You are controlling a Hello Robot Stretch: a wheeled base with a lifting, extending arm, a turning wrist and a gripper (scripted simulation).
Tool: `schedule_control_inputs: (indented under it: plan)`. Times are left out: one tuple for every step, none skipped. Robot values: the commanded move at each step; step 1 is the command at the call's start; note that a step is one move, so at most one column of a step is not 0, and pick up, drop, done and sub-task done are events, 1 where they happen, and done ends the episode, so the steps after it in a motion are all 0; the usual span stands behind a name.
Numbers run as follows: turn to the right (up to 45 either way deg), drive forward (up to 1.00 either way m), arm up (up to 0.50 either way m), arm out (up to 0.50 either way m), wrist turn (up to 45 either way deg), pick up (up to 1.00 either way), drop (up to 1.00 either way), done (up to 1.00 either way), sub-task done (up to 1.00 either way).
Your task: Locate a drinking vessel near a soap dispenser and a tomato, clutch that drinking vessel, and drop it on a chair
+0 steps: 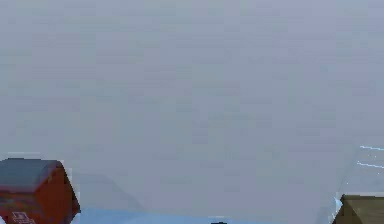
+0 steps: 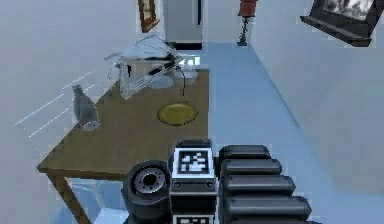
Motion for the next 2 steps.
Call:
schedule_control_inputs:
  plan:
    - [0.0, 0.15, 0.00, 0.00, 0.0, 0.00, 0.00, 0.00, 0.00]
    - [45.0, 0.00, 0.00, 0.00, 0.0, 0.00, 0.00, 0.00, 0.00]
